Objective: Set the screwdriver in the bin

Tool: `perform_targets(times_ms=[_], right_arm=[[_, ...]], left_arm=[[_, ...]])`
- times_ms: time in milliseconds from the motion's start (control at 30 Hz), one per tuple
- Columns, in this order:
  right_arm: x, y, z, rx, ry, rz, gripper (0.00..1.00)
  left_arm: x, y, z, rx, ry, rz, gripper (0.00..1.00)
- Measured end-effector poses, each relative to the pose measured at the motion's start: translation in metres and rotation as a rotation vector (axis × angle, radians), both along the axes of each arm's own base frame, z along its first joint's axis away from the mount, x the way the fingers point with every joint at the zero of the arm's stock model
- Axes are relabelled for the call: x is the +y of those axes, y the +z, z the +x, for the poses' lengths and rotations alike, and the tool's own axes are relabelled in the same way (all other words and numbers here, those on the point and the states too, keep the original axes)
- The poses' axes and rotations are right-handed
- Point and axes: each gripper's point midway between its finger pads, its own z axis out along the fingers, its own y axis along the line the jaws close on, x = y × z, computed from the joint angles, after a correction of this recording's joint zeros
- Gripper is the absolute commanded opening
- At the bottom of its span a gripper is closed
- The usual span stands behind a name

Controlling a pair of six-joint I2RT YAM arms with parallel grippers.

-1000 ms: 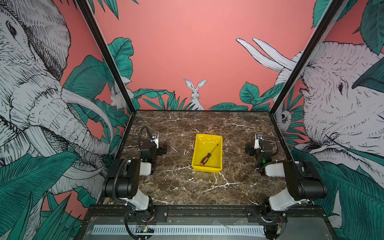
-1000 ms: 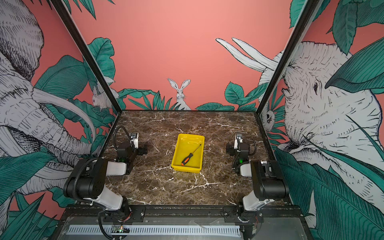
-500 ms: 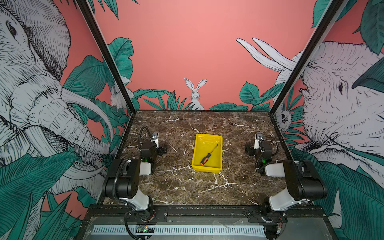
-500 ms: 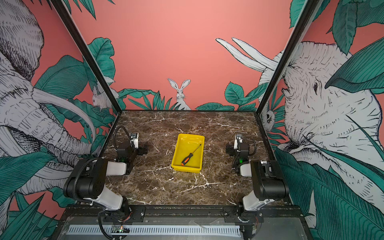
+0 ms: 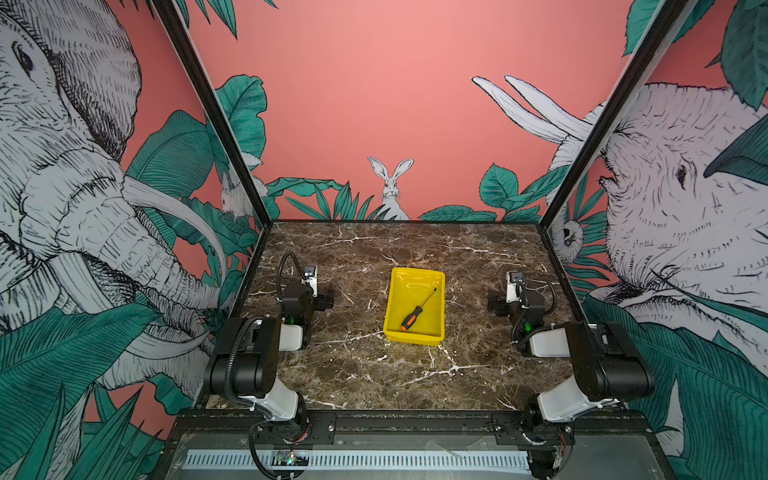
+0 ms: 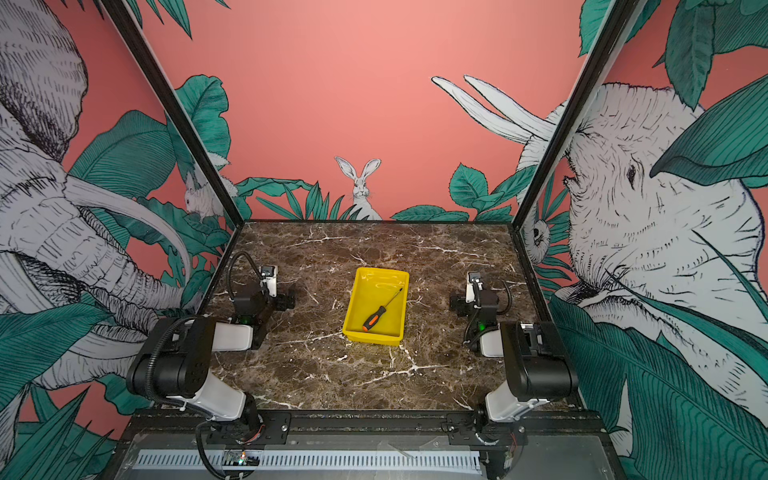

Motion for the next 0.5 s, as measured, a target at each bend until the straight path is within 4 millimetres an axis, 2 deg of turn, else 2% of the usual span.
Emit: perform_targets(times_ms=[500], right_arm=[[-0.0033,0.0021,0.0041,0.005,-0.019,-0.007,0.99]], left_arm=[[0.0000,0.0006,0.0005,-0.002,0.000,0.000,1.00]])
